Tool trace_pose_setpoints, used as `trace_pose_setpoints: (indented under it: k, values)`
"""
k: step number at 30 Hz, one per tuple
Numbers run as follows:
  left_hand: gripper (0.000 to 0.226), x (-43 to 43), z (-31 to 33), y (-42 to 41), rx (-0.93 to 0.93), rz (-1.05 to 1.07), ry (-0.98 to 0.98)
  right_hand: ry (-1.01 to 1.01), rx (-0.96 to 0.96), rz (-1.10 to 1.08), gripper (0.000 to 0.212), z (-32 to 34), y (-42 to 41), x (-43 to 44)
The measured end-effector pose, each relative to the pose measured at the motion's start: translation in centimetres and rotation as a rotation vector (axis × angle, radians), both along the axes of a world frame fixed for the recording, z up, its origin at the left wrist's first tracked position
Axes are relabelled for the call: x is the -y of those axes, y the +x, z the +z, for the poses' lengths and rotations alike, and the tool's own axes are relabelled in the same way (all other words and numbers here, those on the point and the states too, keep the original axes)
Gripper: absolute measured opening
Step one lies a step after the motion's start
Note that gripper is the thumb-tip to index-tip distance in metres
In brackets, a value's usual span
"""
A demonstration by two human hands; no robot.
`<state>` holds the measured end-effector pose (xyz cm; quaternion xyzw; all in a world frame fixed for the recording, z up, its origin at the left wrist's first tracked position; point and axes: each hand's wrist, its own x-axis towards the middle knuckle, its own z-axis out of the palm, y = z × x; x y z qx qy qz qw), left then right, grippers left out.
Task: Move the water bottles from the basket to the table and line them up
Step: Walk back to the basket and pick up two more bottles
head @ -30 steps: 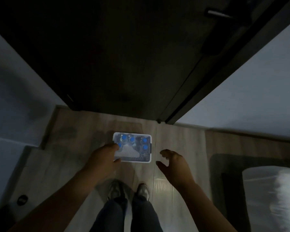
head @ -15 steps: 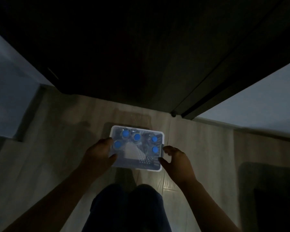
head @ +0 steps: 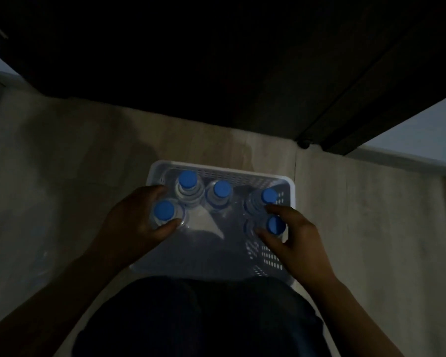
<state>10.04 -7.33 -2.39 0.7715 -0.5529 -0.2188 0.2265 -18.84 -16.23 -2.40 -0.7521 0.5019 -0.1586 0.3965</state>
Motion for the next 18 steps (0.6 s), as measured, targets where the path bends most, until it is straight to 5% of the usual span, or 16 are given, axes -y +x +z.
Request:
trace_pose_setpoints:
  k: [18]
  values:
    - [0.047,0.3,-4.3,-0.4,-0.17,0.058,-0.104,-0.036,0.245,-0.053,0.038,-3.8,-0.5,0.1]
